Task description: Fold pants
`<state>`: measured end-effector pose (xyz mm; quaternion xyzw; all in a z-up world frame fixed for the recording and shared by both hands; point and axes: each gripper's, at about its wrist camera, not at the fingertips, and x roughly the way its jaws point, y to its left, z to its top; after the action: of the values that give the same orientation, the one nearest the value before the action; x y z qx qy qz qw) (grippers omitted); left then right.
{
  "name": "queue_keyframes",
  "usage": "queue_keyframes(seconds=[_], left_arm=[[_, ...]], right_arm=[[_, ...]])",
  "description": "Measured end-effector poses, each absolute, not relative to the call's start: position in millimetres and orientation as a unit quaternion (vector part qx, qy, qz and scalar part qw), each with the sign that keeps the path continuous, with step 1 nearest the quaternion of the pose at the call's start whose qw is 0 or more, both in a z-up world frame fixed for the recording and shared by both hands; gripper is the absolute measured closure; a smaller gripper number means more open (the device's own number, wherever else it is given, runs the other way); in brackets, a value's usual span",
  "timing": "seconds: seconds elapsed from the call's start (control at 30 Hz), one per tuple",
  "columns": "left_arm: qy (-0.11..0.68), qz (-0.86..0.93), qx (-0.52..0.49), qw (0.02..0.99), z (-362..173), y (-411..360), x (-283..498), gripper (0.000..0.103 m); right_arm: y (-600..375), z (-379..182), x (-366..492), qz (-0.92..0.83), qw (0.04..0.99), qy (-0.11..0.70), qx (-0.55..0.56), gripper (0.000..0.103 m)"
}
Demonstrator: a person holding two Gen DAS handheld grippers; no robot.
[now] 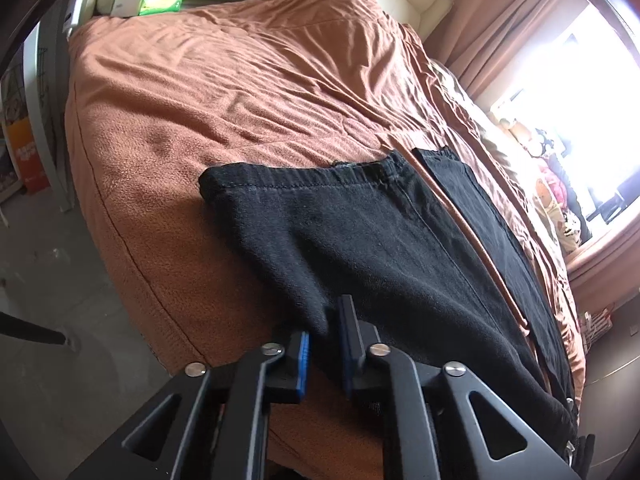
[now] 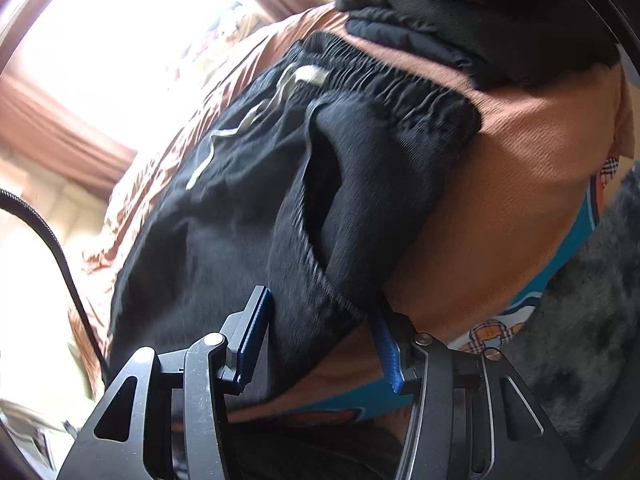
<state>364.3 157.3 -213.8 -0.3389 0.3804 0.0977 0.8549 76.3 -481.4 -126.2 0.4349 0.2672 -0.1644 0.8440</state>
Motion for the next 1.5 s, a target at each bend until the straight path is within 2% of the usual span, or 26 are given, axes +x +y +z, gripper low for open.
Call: queue_keyframes(seconds=[0.13, 0.17, 0.2, 0.27, 0.3, 0.33, 0.8, 1.5], left_arm=[[0.376, 0.091, -0.338, 0.858, -205.4, 157.8, 361.6, 0.098], [0.376, 0.091, -0.330, 0.861, -201.0, 155.5, 362.6, 0.099], [0.372, 0.090, -0.326, 0.865, -195.0, 154.5, 363.0, 0.099], [0.357, 0.085, -0.331, 0.869, -179.7, 154.6, 361.8, 0.099], [0.347, 0.080, -0.333, 0.873, -170.8, 153.8, 361.2, 0.099], [0.339, 0.076, -0.329, 0.878, -161.4, 151.9, 361.7, 0.099], [0.274, 0.035, -0.282, 0.919, -49.4, 121.9, 408.9, 0.100], [0.257, 0.038, -0.273, 0.926, -16.4, 106.3, 502.3, 0.100]], right_arm=[[-492.7, -127.7, 73.9, -0.185, 0.841, 0.258, 0.439, 0.055], [-494.8, -126.7, 73.2, -0.186, 0.843, 0.254, 0.436, 0.062], [-496.3, -125.2, 72.8, -0.183, 0.848, 0.250, 0.431, 0.076], [-494.7, -122.9, 70.5, -0.179, 0.852, 0.241, 0.429, 0.089], [-495.4, -120.9, 69.0, -0.184, 0.852, 0.238, 0.428, 0.100], [-495.7, -117.1, 67.5, -0.189, 0.853, 0.237, 0.425, 0.102], [-506.3, -11.9, 60.4, -0.142, 0.907, 0.123, 0.377, 0.102], [-512.7, 46.2, 169.9, -0.157, 0.931, 0.118, 0.308, 0.102]])
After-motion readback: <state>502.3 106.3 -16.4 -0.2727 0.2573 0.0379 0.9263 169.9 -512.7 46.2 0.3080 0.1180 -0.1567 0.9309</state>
